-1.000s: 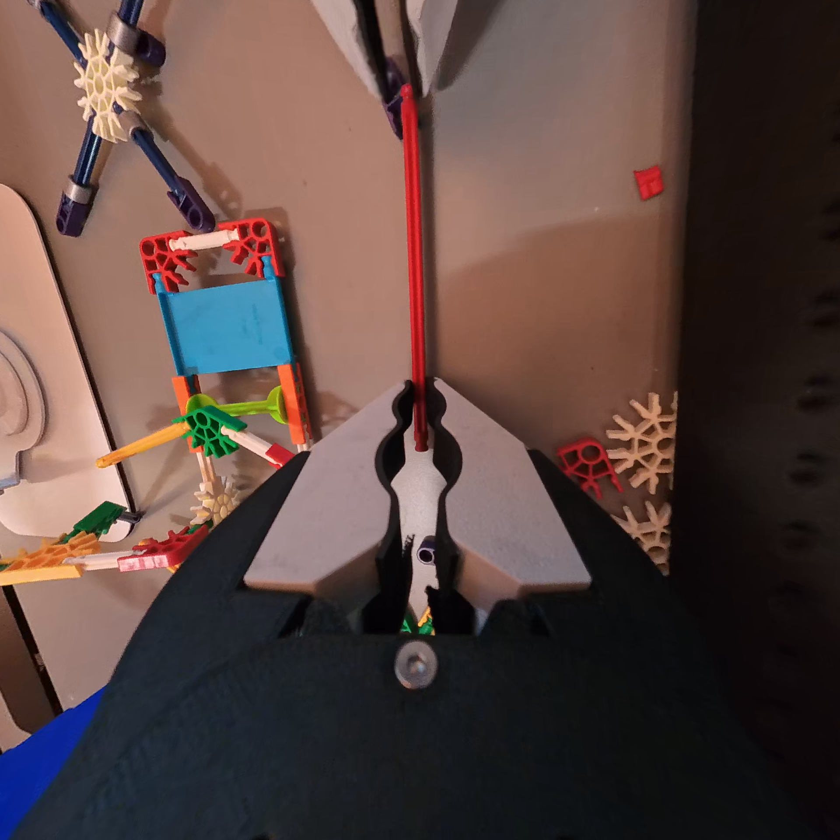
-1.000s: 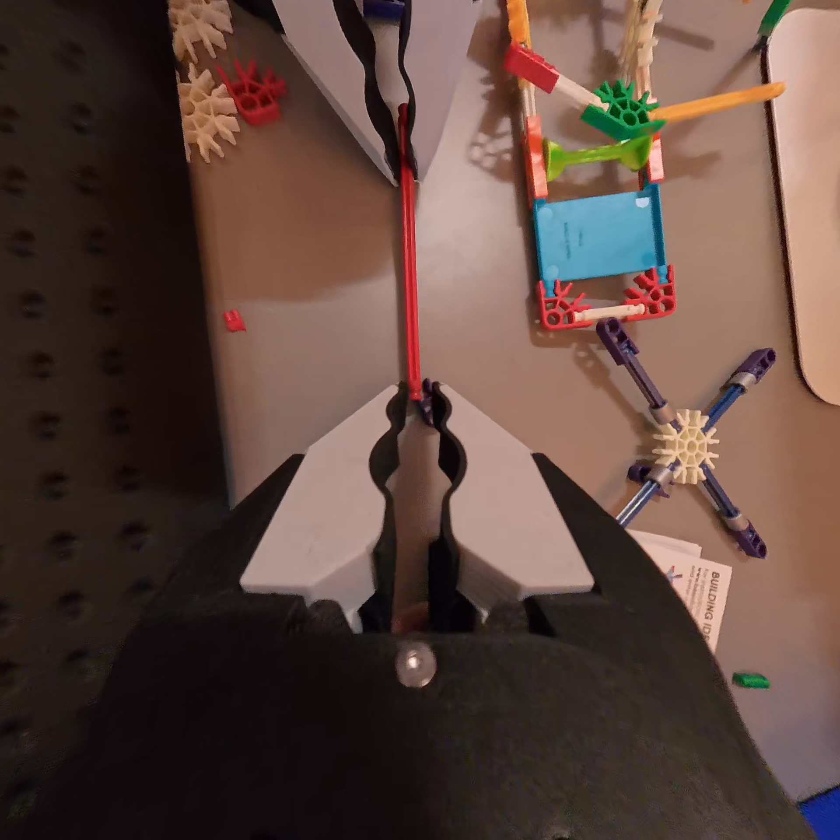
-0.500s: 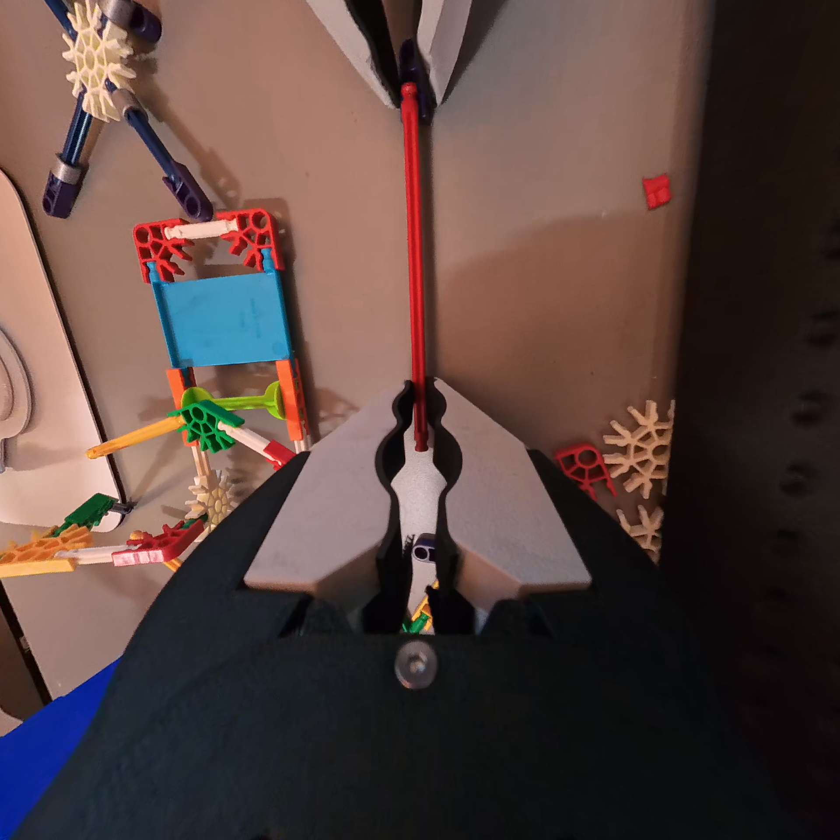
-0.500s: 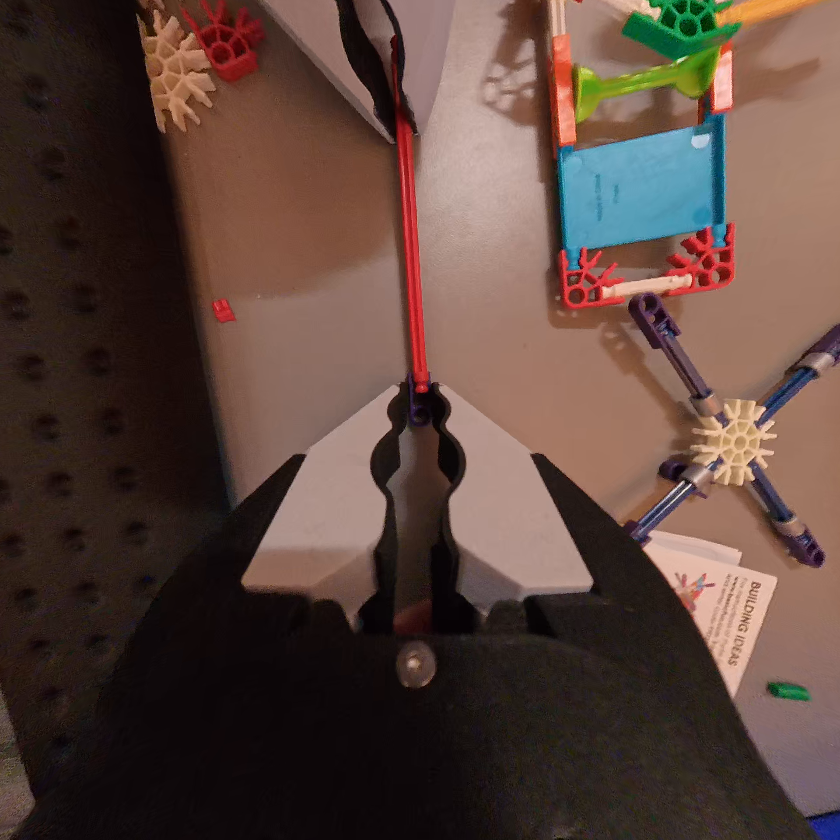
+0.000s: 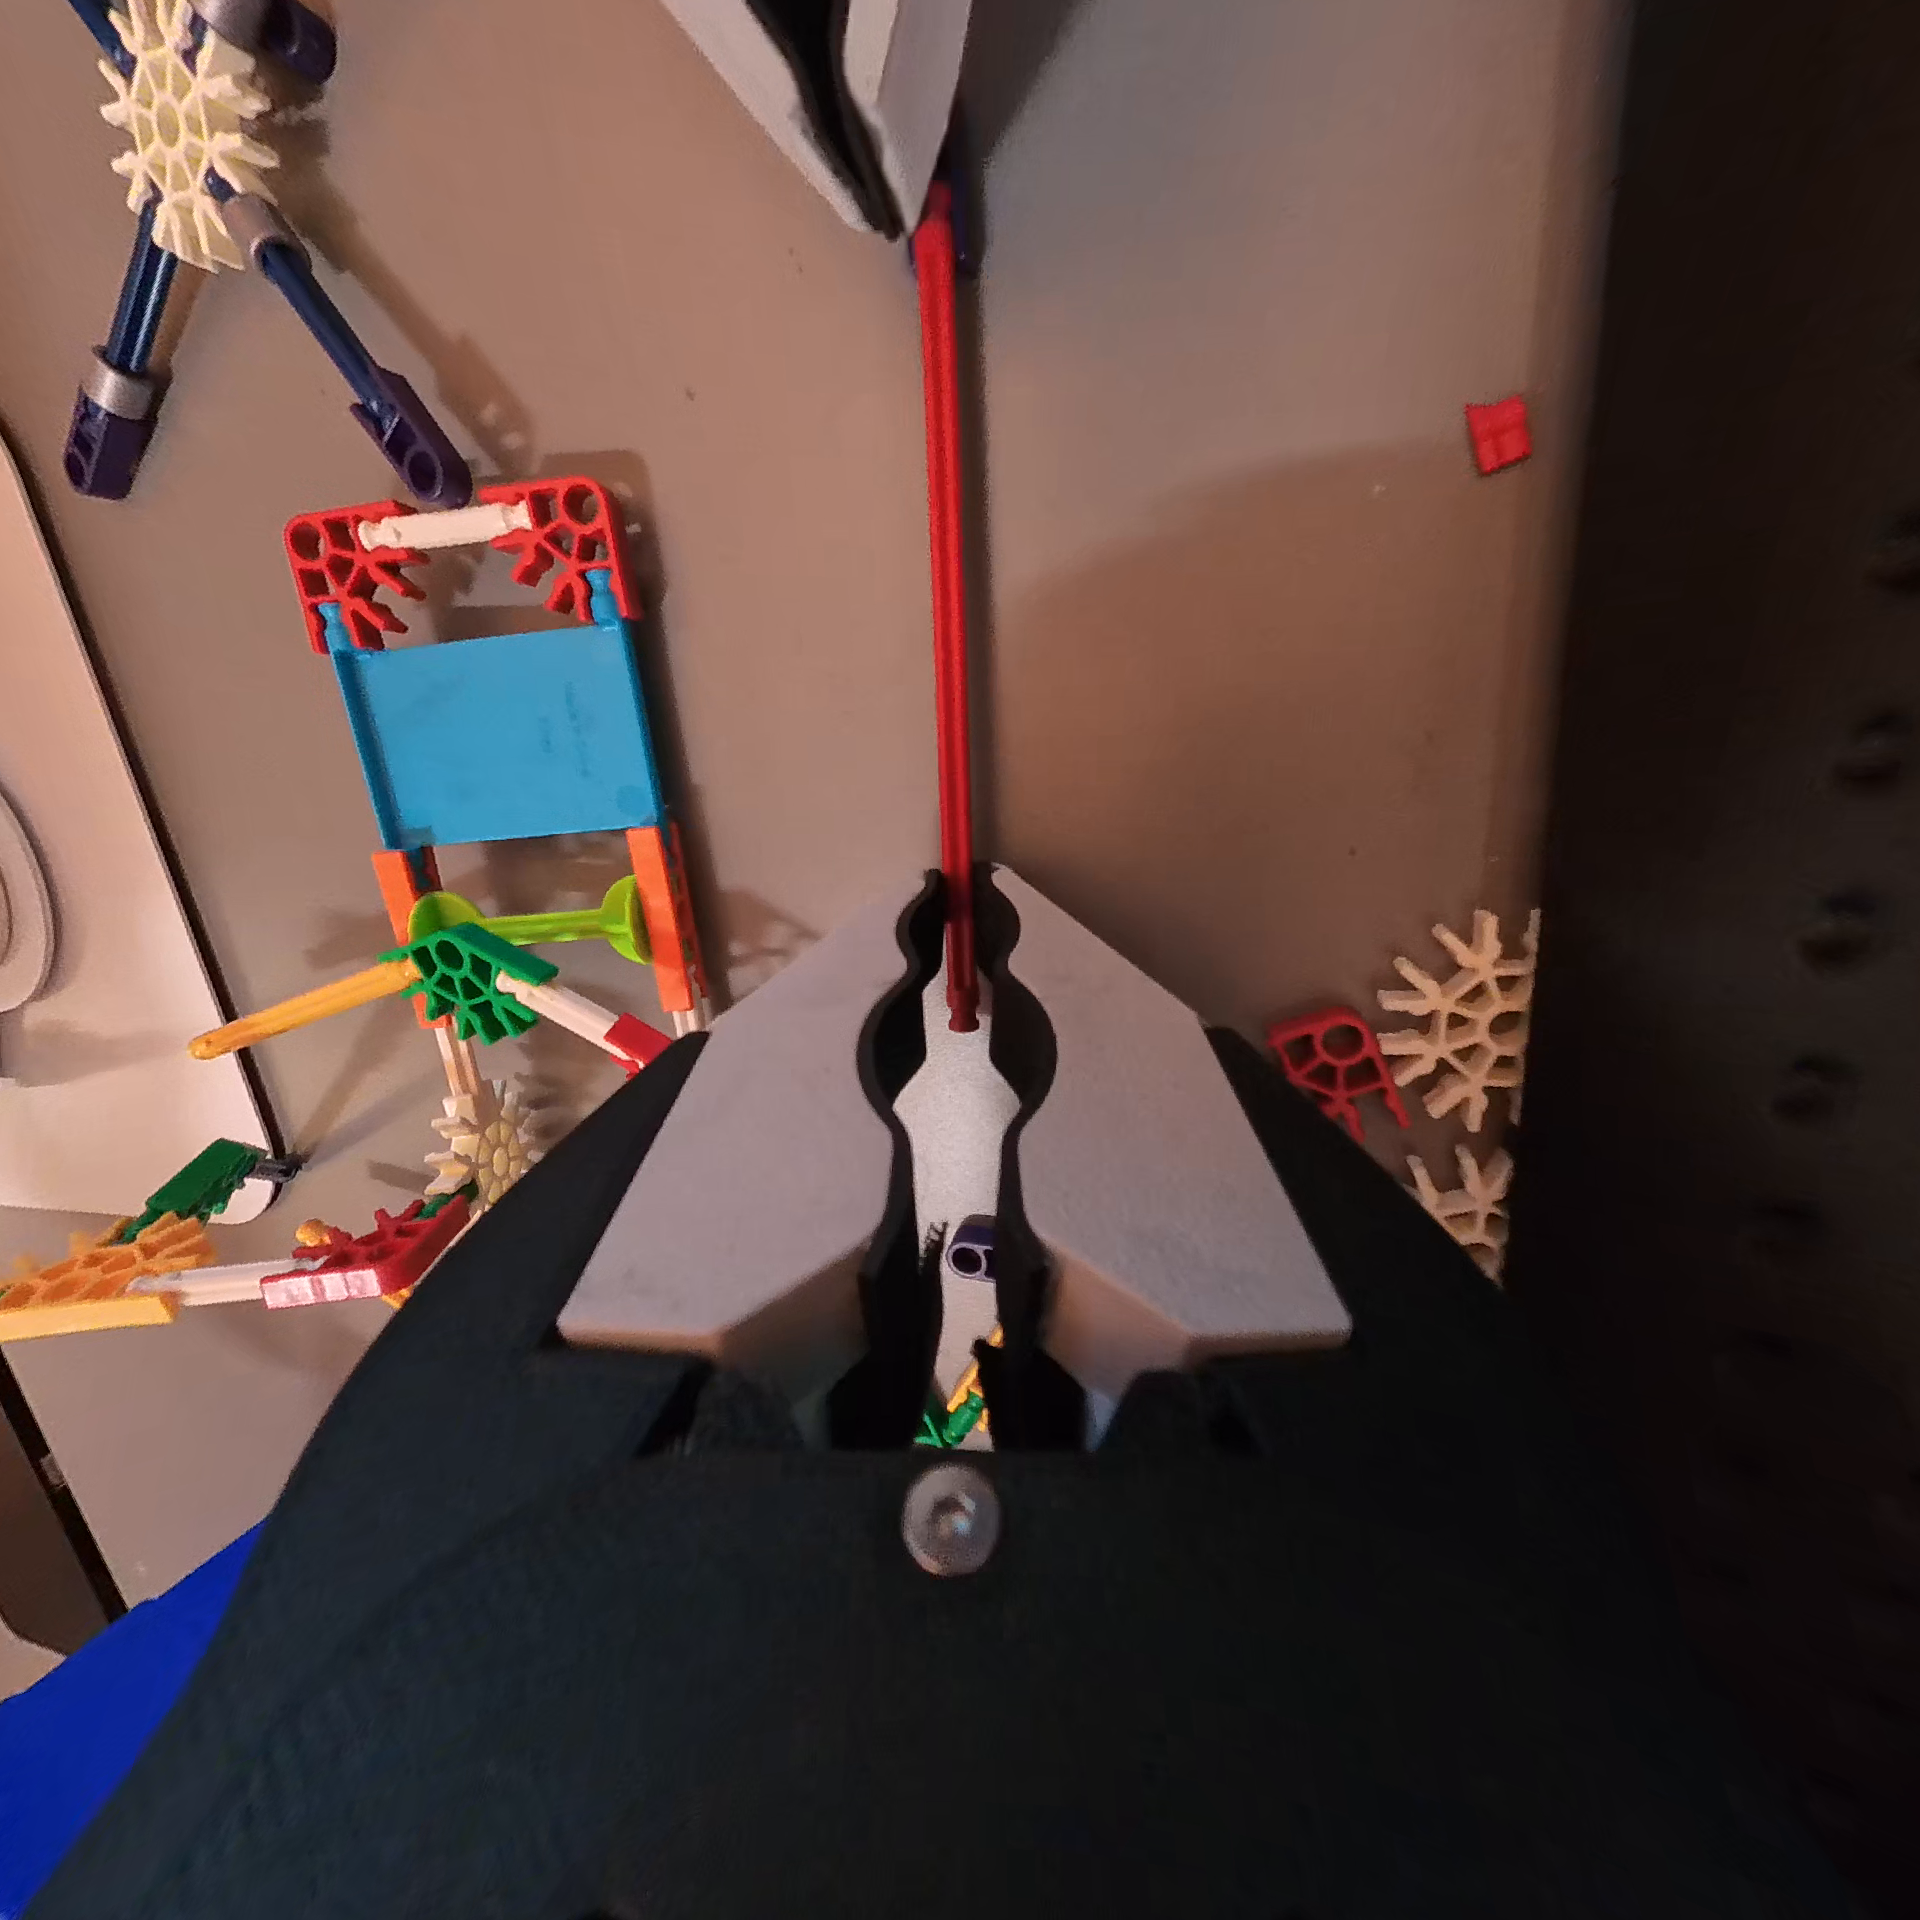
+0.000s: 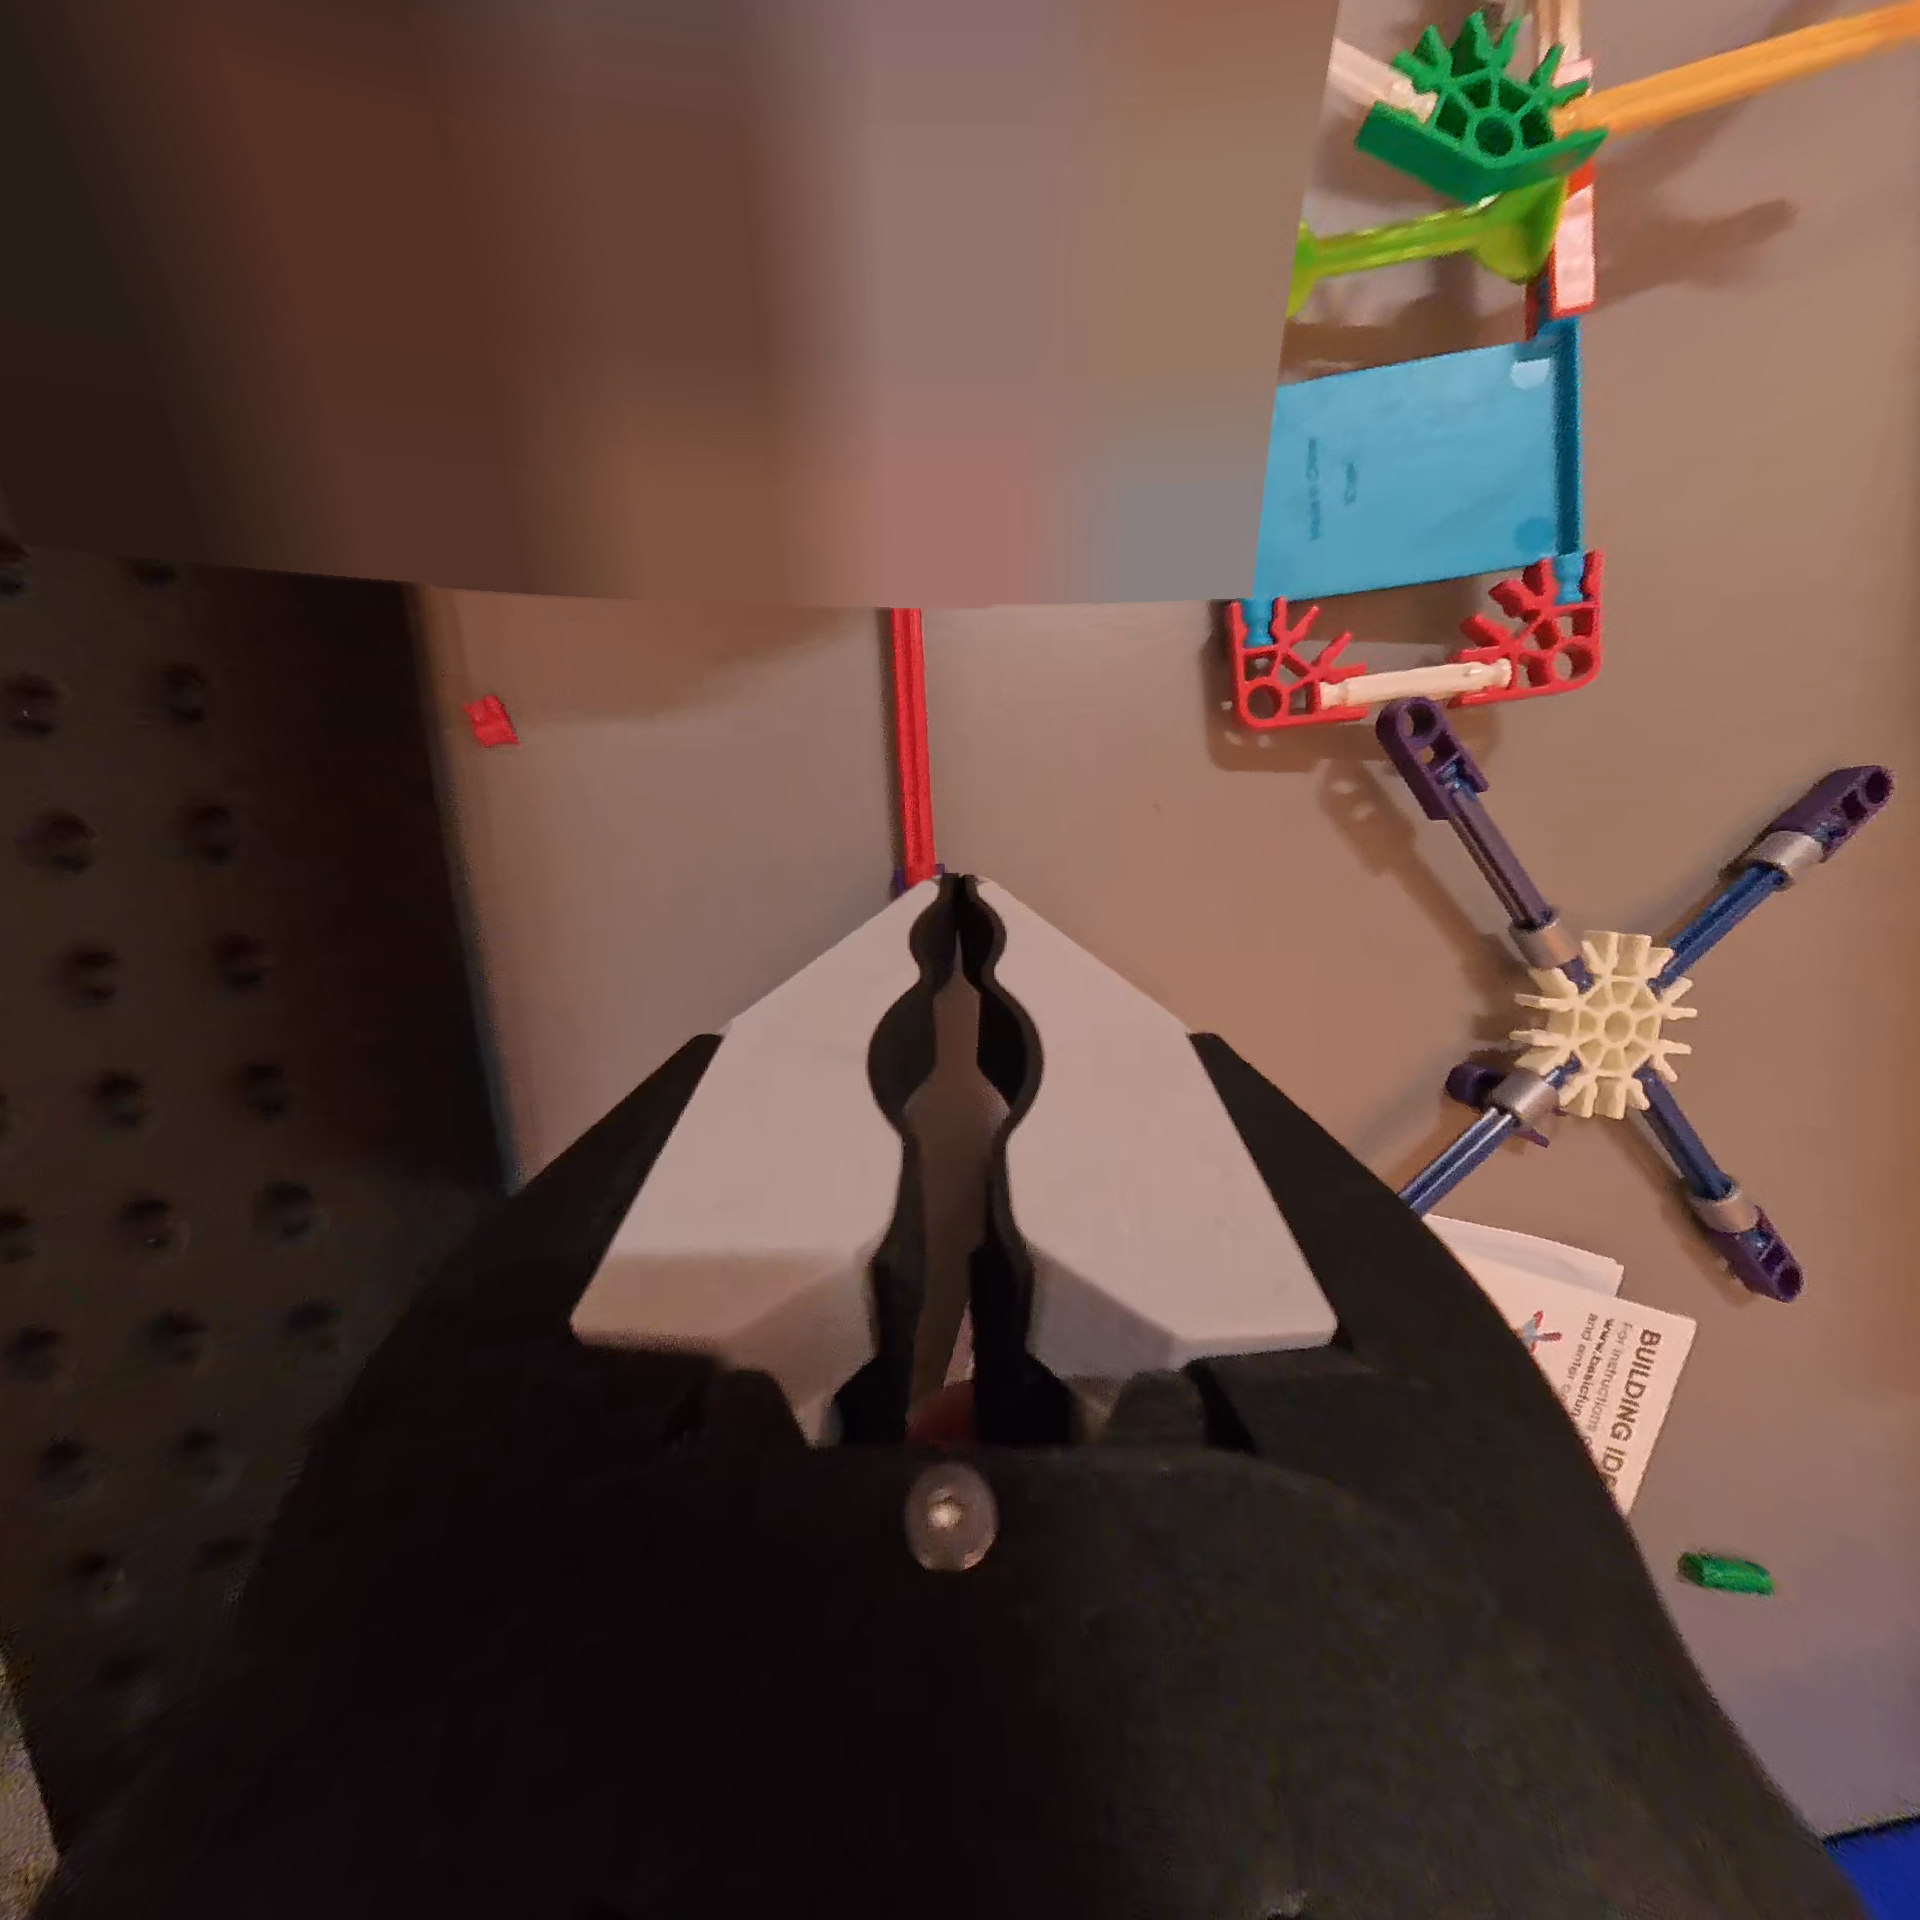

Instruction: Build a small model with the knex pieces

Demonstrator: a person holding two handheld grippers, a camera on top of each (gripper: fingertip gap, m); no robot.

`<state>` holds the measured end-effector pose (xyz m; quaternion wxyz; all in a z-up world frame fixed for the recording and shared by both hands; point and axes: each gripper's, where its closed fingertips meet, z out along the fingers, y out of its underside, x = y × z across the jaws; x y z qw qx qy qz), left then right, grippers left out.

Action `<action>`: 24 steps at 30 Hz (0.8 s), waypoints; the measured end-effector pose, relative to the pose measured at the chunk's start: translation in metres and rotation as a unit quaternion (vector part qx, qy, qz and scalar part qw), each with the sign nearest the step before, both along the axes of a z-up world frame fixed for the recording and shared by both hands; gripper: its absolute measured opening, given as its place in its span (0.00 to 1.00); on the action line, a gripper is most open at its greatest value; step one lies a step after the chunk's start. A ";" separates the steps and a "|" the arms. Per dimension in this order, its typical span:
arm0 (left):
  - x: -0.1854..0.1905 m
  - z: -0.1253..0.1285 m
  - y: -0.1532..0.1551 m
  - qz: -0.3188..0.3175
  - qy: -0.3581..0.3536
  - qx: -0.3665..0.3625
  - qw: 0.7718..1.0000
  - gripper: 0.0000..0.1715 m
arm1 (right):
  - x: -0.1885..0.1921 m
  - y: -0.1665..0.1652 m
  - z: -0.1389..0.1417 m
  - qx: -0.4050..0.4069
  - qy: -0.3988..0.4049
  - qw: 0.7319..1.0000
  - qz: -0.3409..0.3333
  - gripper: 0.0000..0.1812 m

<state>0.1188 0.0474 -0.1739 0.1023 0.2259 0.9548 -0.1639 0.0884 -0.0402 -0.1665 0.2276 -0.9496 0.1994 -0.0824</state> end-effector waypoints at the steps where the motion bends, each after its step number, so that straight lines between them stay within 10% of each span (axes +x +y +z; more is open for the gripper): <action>1: 0.000 0.000 0.000 0.000 0.001 0.000 1.000 0.01 | -0.001 0.000 -0.002 -0.005 0.004 1.000 0.003 0.00; 24: 0.000 0.000 0.000 -0.001 0.003 0.007 1.000 0.01 | -0.005 0.002 -0.001 -0.011 0.030 0.999 0.020 0.00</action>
